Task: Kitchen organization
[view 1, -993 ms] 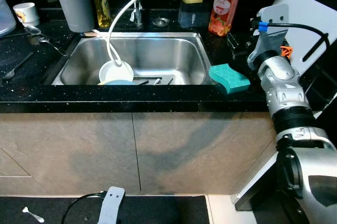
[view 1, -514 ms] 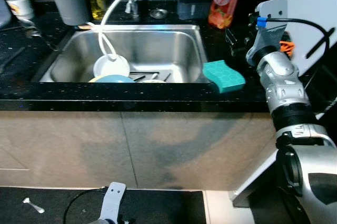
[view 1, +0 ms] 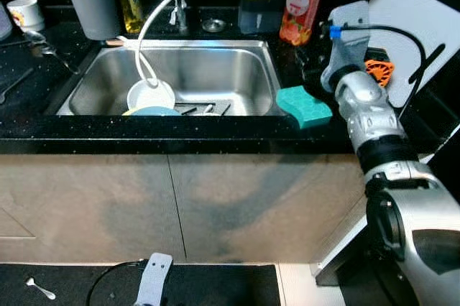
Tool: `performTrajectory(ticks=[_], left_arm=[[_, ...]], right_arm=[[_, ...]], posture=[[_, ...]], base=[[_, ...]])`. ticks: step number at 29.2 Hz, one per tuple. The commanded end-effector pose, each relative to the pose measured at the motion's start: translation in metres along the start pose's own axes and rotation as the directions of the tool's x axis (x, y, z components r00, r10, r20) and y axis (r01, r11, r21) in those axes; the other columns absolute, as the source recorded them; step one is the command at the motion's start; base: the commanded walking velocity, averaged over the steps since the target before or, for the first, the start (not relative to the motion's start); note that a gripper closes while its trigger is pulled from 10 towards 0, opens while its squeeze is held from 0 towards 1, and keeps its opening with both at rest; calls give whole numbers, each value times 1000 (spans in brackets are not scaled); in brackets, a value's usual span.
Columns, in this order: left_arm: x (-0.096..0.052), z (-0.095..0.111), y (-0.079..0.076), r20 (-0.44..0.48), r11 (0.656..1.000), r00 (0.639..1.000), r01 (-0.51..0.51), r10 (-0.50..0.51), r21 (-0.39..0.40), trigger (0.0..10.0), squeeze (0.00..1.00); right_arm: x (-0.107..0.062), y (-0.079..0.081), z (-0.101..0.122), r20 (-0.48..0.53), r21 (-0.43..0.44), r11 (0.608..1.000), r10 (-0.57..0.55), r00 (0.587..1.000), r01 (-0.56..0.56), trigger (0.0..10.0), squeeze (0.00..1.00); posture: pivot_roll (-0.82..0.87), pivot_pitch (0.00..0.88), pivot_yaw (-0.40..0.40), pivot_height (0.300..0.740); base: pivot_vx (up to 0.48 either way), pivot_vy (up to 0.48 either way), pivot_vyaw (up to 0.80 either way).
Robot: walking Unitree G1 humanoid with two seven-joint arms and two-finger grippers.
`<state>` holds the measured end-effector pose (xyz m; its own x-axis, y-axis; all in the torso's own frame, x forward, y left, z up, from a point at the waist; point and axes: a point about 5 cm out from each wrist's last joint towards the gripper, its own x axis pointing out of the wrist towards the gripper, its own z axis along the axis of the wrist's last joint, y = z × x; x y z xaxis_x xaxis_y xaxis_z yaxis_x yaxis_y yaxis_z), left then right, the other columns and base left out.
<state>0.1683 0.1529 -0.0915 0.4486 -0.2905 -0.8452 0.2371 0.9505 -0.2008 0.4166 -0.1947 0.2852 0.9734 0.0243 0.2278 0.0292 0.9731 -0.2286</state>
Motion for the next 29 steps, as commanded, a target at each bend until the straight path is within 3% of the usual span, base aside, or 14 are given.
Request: performTrajectory(ticks=[1,4,9,11,14,19,22,29], left_arm=[[1,-4,-3,-10,1000,1000,4,-4,17,10000,0],[1,-7,-5,-9,1000,1000,5,-5,18,10000,0],[0,-10,-6,-2,1000,1000,6,-6,17,10000,0],[0,-11,-6,2,1000,1000,2,-3,18,10000,0],[-1,-13,-4,18,1000,1000,-16,16,8,10000,0],[-2,-13,-1,15,1000,1000,-27,26,14,10000,0],[-3,-12,2,9,999,999,-36,36,25,10000,0],[-4,-16,4,8,999,999,-40,40,27,10000,0]], right_arm=[[1,-15,-2,-53,-23,995,-95,994,94,10000,0],[1,-28,-3,-85,-45,984,-176,981,173,10000,0],[0,-35,-7,-108,-37,980,-198,974,195,10000,0],[0,-34,-7,-107,-11,984,-180,978,180,10000,0],[2,-19,2,-3,137,990,-32,999,33,10000,0],[1,-21,-1,-22,119,991,-62,998,64,10000,0],[-1,-30,-9,-73,96,985,-139,988,146,10000,0],[-5,-39,-18,-112,78,974,-202,973,211,10000,0]], posture=[[-31,29,-10,740],[-29,43,-14,740],[-26,58,-18,740],[-23,62,-20,740],[-14,67,-16,740],[-10,66,-7,740],[-6,68,-1,740],[7,81,-1,740]], base=[[0,0,0],[0,0,0],[0,0,0],[0,0,0],[0,0,0],[0,0,0],[0,0,0],[0,0,0]])
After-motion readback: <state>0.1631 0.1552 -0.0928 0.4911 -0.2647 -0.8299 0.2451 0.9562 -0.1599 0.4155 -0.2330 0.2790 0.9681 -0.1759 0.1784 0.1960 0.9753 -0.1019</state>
